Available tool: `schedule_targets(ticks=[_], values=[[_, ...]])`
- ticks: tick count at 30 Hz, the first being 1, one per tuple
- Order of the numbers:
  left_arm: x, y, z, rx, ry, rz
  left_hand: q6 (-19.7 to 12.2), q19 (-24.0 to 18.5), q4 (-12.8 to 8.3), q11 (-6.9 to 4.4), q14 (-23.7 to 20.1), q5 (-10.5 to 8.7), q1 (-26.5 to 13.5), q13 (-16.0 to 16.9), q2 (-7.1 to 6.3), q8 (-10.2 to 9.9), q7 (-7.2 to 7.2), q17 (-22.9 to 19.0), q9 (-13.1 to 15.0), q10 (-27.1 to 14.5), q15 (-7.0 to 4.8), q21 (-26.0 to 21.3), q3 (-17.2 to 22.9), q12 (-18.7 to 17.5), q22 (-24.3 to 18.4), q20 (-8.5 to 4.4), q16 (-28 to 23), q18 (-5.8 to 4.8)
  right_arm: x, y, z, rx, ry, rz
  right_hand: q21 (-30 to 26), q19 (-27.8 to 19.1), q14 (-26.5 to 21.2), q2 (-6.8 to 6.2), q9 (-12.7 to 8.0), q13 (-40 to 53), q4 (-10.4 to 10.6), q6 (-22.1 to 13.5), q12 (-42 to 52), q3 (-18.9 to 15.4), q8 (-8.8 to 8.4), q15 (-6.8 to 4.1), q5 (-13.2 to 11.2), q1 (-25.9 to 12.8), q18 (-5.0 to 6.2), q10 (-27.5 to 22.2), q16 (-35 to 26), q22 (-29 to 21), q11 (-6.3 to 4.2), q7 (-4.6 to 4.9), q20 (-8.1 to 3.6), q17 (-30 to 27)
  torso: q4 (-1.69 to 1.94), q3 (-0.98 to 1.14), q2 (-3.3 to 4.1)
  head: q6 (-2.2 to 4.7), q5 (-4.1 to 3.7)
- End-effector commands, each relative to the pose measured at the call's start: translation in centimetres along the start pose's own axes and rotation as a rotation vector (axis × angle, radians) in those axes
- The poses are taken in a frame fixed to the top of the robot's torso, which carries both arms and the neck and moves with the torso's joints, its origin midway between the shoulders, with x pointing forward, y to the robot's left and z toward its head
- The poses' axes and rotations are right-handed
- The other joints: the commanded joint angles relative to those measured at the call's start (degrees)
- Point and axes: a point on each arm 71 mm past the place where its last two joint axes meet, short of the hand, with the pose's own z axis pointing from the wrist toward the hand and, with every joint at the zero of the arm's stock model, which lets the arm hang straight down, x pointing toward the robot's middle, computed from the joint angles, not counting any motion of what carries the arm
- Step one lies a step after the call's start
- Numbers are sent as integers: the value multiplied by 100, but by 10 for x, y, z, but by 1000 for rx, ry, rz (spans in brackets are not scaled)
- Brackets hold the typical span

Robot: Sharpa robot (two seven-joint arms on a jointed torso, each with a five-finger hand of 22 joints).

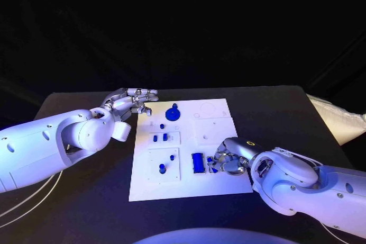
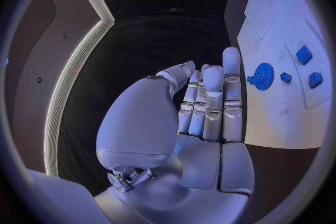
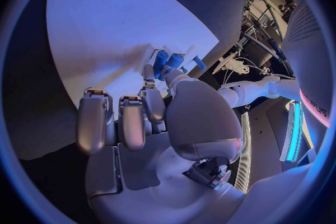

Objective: Assemble the parts on the task board

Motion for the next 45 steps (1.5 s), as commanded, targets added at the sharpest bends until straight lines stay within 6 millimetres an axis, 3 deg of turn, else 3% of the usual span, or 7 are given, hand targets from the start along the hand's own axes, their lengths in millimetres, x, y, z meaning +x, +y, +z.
schedule_targets(ticks=[1,23,29,35,42,45], values=[[2,-1,0,6,21,-4,-42,37,-26,2,-29,25,33,10,42,30,-17,-6,0,-41,0,-29,4,29,-9,-10,-10,68,0,-2,1,11,-3,-20,29,18,450,-38,-1,-1,-19,14,12,-7,21,-37,27,-2,-61,35,14,1,-7,-6,-11,624,-2,-1,1,-1,-2],[3,-1,0,4,25,-6,-46,37,-38,3,-35,24,40,9,39,31,-16,-21,0,-49,-1,-30,12,36,-9,-10,-15,68,3,-6,5,32,36,-42,28,19,450,-59,9,1,-15,8,6,-18,30,-39,10,-18,-62,35,14,2,-7,-3,-16,625,8,-5,0,-17,14],[3,-1,0,4,26,-6,-46,37,-38,3,-35,24,40,9,39,31,-16,-21,0,-49,-1,-30,12,36,-9,-10,-15,68,4,-6,7,35,38,-38,17,14,448,-95,40,1,154,-7,-19,-141,53,-27,-162,-248,-62,33,7,-12,11,16,-14,617,6,-3,3,-21,20],[3,-1,0,4,27,-6,-46,37,-38,3,-35,24,40,9,39,31,-16,-21,0,-49,-1,-30,12,36,-9,-10,-15,68,4,-4,8,32,38,-33,13,16,448,-133,74,19,320,-19,-25,-339,80,-24,-101,-438,-61,42,5,-11,14,18,-9,618,6,-3,1,-13,18],[3,-1,0,3,27,-6,-46,37,-38,3,-35,24,40,9,39,31,-16,-21,0,-49,-1,-30,12,36,-9,-10,-15,68,4,-5,8,33,41,-36,3,17,448,-148,130,45,475,-49,-48,-745,119,-33,340,-583,-60,45,0,-17,5,8,-17,616,5,0,3,-13,15],[3,0,0,3,27,-6,-46,37,-38,3,-35,24,40,9,39,31,-16,-21,0,-49,-1,-30,12,36,-9,-10,-15,68,4,-4,7,31,41,-36,-1,17,447,-152,143,50,486,-59,-57,-882,127,-33,413,-618,-59,45,-2,-20,5,6,-18,615,2,1,0,-12,14]])
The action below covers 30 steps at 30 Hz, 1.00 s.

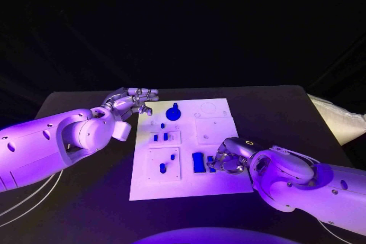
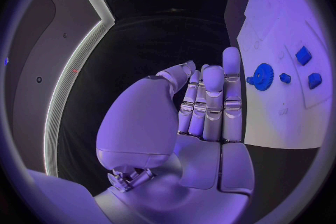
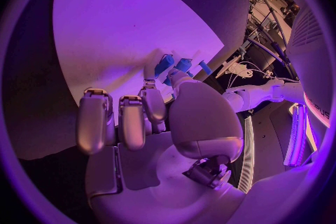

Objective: Assemble the parts on the task board

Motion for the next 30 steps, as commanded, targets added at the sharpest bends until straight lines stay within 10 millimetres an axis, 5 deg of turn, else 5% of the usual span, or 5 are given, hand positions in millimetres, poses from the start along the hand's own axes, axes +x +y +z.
schedule_targets(ticks=[1,12,30], values=[[2,-1,0,5,23,-5,-27,37,-23,3,-35,24,40,9,39,31,4,-6,0,-49,-1,-30,-3,36,-10,-11,-15,68,1,0,-1,3,9,-9,-2,17,447,1,12,10,8,-44,-34,-98,40,-33,40,-66,-59,45,-3,-9,5,-9,-19,616,-5,1,-1,3,-3],[2,0,0,3,23,-5,-30,37,-27,6,-38,24,37,9,38,33,6,-11,-1,-55,0,-31,1,43,-10,-10,-15,68,-2,-3,-8,-1,3,-11,-3,19,449,19,30,27,0,-53,-33,-270,51,-35,60,-101,-60,52,2,-5,2,-13,-20,626,-6,10,-3,0,-1],[3,1,2,0,28,-6,-30,37,-27,6,-38,24,37,9,38,33,6,-11,-1,-55,0,-31,1,43,-10,-10,-15,68,0,-9,-6,-3,36,-17,-10,20,450,72,83,63,-288,-90,-58,-544,81,-34,-151,549,-60,54,-1,3,4,-7,-20,630,4,-1,-3,18,-41]])
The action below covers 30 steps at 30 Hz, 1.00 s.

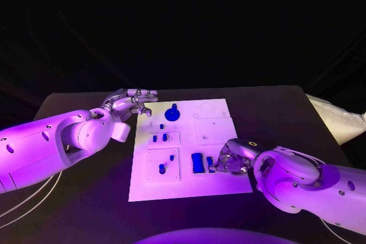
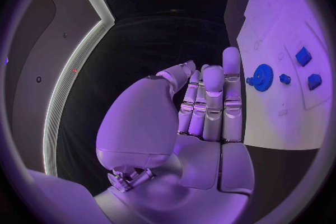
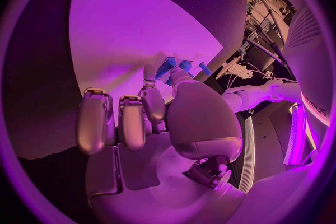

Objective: Assemble the parts on the task board

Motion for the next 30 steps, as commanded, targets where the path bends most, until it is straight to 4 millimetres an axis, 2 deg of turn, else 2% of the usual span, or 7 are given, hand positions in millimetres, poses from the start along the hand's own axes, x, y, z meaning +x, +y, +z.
schedule_targets(ticks=[1,16,22,24,30], values=[[3,0,1,4,23,-5,-30,37,-27,-14,-38,24,37,9,38,33,6,-6,-1,-35,0,-32,1,18,-5,-10,-15,68,2,0,1,-6,22,-12,-10,20,451,12,9,7,-37,-46,-36,-11,37,-34,-27,51,-60,55,1,1,4,-9,-21,632,6,-4,1,1,1],[2,0,0,3,22,-5,-30,37,-27,-14,-38,24,37,9,38,33,6,-6,-1,-35,0,-32,1,18,-5,-10,-15,68,3,-3,9,3,11,-10,-6,24,452,108,16,18,-34,-43,-31,-34,41,-34,-62,86,-62,61,6,12,4,-9,-20,640,8,-3,2,-6,13],[2,1,0,2,22,-5,-32,37,-24,-12,-39,23,27,9,42,36,9,-9,-1,-41,3,-34,5,26,-6,-9,-13,67,2,-2,9,-14,-4,2,-8,23,452,126,17,17,-40,-45,-36,-40,42,-34,-64,104,-61,60,4,8,2,-11,-20,638,0,5,1,9,19],[2,1,0,1,21,-5,-32,37,-24,-12,-39,23,27,9,42,36,9,-9,-1,-41,3,-34,5,26,-6,-9,-13,67,1,-1,8,-21,-11,21,-16,17,450,120,16,-2,-38,-54,-64,-59,37,-34,-66,101,-58,49,-3,-7,5,-6,-20,628,-1,7,-3,18,13],[2,2,1,0,19,-5,-32,37,-24,-12,-39,23,27,9,42,36,9,-9,-1,-41,3,-34,5,26,-6,-9,-13,67,-8,-8,7,-12,3,174,-79,-31,433,110,5,-106,-7,-142,-228,-172,-4,-11,-42,81,-35,-32,-58,-127,36,30,-15,555,8,-6,-3,70,-13]])
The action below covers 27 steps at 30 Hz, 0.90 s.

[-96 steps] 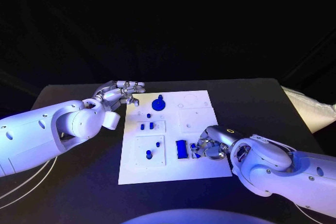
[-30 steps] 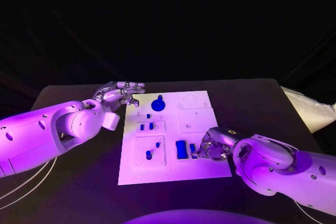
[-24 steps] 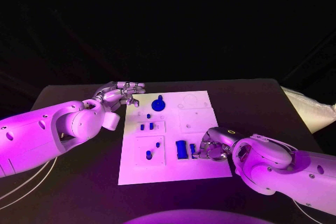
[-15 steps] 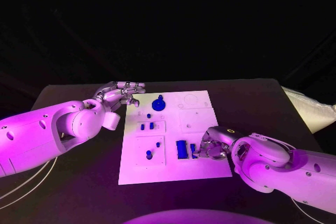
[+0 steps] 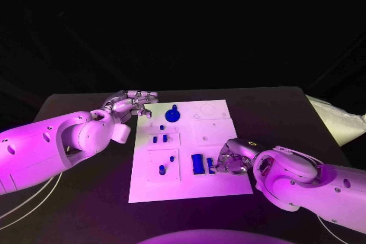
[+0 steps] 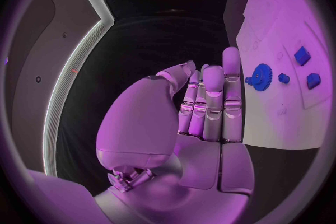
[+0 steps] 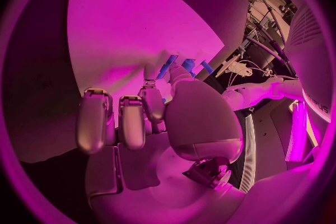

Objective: Assemble the parts on the task board

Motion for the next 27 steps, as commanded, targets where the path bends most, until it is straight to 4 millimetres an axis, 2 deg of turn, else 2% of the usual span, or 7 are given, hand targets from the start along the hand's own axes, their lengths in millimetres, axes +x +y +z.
schedule_targets(ticks=[1,9,12,15,17,22,27], values=[[3,0,1,5,19,-4,-32,37,-24,-11,-39,23,27,9,42,36,9,-5,0,-42,3,-34,5,26,-6,-9,-13,66,-9,-2,1,-14,8,168,-64,-45,428,28,2,-42,3,-78,-88,-71,-43,-7,16,-1,-29,-61,-48,-71,11,6,-12,528,3,-9,-5,41,-11],[4,4,3,11,6,-12,-65,7,42,7,-127,5,-112,5,0,36,23,-168,-4,-86,28,-68,-60,51,-23,10,-102,58,-52,-21,16,-54,-61,506,-416,-284,321,243,-87,-631,-125,-527,-951,-120,-296,111,179,321,75,-507,-410,-669,161,189,86,80,-25,-40,-95,178,-73],[4,8,4,16,-21,-13,-107,-224,83,29,-573,-55,-186,5,-32,44,39,-642,-3,-150,72,-245,-163,98,-108,50,-478,54,-72,-34,30,-68,-137,639,-646,-422,243,305,-104,-1126,-236,-629,-1631,-118,-351,144,213,490,144,-834,-701,-1054,199,236,117,-274,-51,-66,-179,232,-79],[4,13,6,21,-48,-13,-147,-588,105,69,-1028,-92,-207,5,-42,56,60,-809,-2,-223,135,-515,-270,157,-242,110,-745,39,-84,-44,43,-105,-183,770,-1555,-993,-111,391,-135,-2091,-414,-818,-2950,-21,-444,199,189,756,378,-1542,-1740,-2464,271,317,167,-1425,-58,-86,-263,287,-73],[4,16,9,24,-65,-17,-162,-849,110,91,-1319,-106,-194,5,-37,73,72,-962,-1,-275,170,-734,-348,206,-370,154,-970,36,-91,-50,52,-138,-213,864,-2568,-1598,-659,453,-156,-2448,-519,-964,-3422,117,-510,269,179,937,569,-1918,-3195,-3776,353,399,229,-2871,-66,-100,-326,315,-71],[3,21,16,33,-88,-28,-161,-1338,138,129,-1770,-100,-120,-42,90,130,56,-1502,2,-414,294,-1347,-392,260,-833,258,-1843,61,-100,-61,70,-181,-250,1015,-3587,-1888,-1159,453,-259,-3239,-634,-1337,-4232,417,-708,497,111,1087,559,-2374,-4741,-4404,581,630,441,-3922,-81,-133,-448,401,-77],[0,23,28,68,-130,-31,-210,-1315,187,160,-1386,-100,-80,-198,119,126,60,-2264,-12,-375,362,-2070,-411,82,-1679,378,-3354,85,-108,-74,90,-210,-287,1128,-5102,-2102,-1529,271,-515,-4807,-724,-1442,-5305,869,-877,769,-59,1037,557,-2356,-6437,-5381,815,765,714,-4981,-84,-138,-538,550,-37]])
